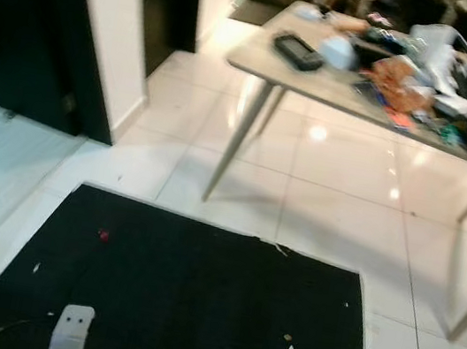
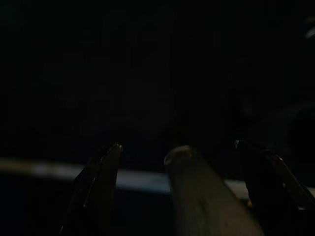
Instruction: Picking trash to rubbish bin
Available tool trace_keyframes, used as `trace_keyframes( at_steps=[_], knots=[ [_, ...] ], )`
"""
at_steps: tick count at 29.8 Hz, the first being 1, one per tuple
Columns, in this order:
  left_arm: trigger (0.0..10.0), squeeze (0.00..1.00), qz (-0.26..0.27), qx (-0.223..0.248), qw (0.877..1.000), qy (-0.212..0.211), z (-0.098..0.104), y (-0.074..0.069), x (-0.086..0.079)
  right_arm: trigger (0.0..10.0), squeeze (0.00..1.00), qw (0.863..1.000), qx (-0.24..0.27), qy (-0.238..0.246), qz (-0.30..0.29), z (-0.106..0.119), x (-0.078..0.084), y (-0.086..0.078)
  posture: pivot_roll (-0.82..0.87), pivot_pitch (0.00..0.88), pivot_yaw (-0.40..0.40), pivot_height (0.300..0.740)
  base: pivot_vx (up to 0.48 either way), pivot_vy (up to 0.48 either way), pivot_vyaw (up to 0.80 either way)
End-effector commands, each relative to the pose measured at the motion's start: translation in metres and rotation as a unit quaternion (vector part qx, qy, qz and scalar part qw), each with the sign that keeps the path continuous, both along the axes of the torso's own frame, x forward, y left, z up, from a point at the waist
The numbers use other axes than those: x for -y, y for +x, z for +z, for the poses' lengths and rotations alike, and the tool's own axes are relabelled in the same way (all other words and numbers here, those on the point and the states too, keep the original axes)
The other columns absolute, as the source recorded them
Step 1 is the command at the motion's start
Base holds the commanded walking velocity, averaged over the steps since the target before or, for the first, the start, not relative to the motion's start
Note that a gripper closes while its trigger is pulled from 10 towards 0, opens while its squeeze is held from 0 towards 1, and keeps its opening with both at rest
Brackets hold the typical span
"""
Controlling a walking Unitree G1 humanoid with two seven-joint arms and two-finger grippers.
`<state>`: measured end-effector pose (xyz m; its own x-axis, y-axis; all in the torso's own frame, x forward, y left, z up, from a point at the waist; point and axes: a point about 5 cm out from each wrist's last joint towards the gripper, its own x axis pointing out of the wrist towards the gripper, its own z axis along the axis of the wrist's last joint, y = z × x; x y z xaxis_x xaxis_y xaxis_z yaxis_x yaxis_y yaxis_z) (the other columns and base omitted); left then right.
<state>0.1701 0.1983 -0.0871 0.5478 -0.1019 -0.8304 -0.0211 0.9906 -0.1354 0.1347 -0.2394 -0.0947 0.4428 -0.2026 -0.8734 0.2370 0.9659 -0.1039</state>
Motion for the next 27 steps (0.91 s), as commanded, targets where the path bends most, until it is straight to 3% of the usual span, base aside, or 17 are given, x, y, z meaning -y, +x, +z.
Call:
trace_keyframes(
  at_steps=[1,14,27],
  knots=[
    [10.0,0.0,0.013,-0.013,1.0,0.003,-0.0033,-0.0085,-0.0037,10.0,0.0,1.0,-0.004,0.005,0.004,-0.0013,-0.004,-0.0005,-0.06,0.086,0.044,0.74,0.0,0.0,-0.8],
    [10.0,0.0,0.022,-0.016,1.0,0.007,-0.0046,-0.0127,-0.0067,10.0,0.0,1.0,-0.004,0.007,0.011,-0.0016,-0.0071,0.0008,-0.03,0.091,0.027,0.74,0.0,0.0,-0.8],
    [10.0,0.0,0.03,-0.005,1.0,0.002,-0.0024,-0.0068,-0.0047,10.0,0.0,1.0,-0.004,0.006,0.017,-0.0014,-0.0082,0.0019,-0.04,0.083,0.024,0.74,0.0,0.0,-0.8]
  ],
)
